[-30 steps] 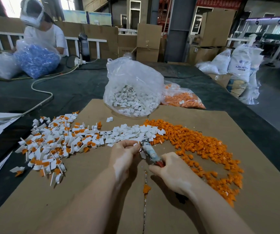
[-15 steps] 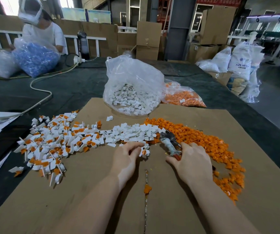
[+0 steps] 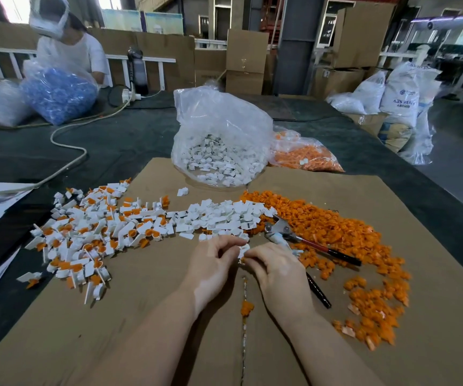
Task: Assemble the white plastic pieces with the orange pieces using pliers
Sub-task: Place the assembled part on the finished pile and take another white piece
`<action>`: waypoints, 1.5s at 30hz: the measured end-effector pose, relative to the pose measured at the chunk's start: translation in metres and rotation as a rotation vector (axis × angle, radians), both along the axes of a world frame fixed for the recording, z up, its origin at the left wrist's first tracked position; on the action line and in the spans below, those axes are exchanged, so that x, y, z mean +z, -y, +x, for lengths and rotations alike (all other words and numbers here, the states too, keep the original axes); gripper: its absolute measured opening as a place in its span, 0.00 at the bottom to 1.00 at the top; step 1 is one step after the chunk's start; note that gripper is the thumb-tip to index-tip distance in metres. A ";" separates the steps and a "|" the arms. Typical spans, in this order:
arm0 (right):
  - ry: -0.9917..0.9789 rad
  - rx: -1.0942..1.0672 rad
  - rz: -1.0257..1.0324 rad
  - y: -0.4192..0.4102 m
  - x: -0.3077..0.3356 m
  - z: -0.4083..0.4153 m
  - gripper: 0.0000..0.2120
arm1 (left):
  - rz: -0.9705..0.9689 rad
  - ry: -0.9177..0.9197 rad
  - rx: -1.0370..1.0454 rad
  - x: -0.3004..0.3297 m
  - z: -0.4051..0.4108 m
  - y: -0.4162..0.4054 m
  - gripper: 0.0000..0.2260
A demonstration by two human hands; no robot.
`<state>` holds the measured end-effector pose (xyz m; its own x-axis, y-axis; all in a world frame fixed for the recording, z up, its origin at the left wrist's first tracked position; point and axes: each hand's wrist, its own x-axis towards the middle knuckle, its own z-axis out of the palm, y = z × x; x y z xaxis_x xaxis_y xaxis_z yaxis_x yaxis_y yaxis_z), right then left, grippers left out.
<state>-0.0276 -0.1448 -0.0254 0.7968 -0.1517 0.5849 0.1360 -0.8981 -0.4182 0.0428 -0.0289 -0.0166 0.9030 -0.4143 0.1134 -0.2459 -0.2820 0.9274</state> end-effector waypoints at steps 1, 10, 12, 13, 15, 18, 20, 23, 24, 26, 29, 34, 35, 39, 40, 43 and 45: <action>-0.002 -0.019 0.021 0.000 -0.001 0.000 0.03 | -0.018 -0.035 -0.020 -0.001 -0.001 -0.001 0.11; 0.025 -0.053 0.199 0.002 -0.002 -0.004 0.09 | 0.069 0.032 -0.064 -0.009 -0.002 0.000 0.15; 0.020 -0.038 0.220 0.003 -0.003 -0.004 0.10 | 0.063 0.030 -0.069 -0.009 -0.003 -0.001 0.15; 0.016 -0.023 0.219 0.003 -0.003 -0.004 0.10 | 0.061 0.030 -0.070 -0.009 -0.003 -0.001 0.15; 0.009 -0.002 0.203 0.002 -0.003 -0.005 0.09 | 0.065 0.041 -0.072 -0.009 -0.003 -0.001 0.14; 0.003 0.016 0.172 0.002 -0.002 -0.005 0.07 | 0.087 0.090 -0.065 -0.008 -0.003 0.001 0.12; -0.004 0.029 0.165 0.001 -0.002 -0.005 0.05 | 0.100 0.110 -0.069 -0.009 -0.002 0.001 0.12; -0.030 0.030 0.117 0.001 -0.001 -0.005 0.04 | 0.125 0.108 -0.083 -0.010 -0.004 0.001 0.12; -0.035 0.029 0.093 0.000 0.000 -0.005 0.04 | 0.140 0.113 -0.078 -0.011 -0.004 0.001 0.13; -0.027 0.031 0.051 0.000 0.000 -0.006 0.04 | 0.158 0.134 -0.068 -0.011 -0.004 0.001 0.15; -0.008 -0.001 0.065 -0.001 0.000 -0.005 0.06 | 0.138 0.166 -0.059 -0.011 -0.004 0.001 0.13; 0.005 -0.156 0.064 0.000 -0.002 -0.003 0.09 | 0.054 0.130 0.185 -0.012 0.000 -0.004 0.12; 0.003 -0.171 0.061 0.001 -0.002 -0.003 0.09 | 0.072 0.130 0.244 -0.012 0.003 -0.006 0.12; -0.012 -0.186 0.054 0.001 -0.004 -0.002 0.09 | 0.200 0.132 0.440 -0.012 0.018 -0.018 0.14; -0.017 -0.183 0.055 0.001 -0.005 -0.002 0.09 | 0.242 0.137 0.476 -0.013 0.022 -0.023 0.15; -0.034 -0.174 0.060 0.001 -0.006 -0.002 0.08 | 0.312 0.140 0.580 -0.014 0.030 -0.034 0.17; -0.051 -0.177 0.064 0.001 -0.006 -0.001 0.08 | 0.316 0.131 0.624 -0.014 0.034 -0.037 0.20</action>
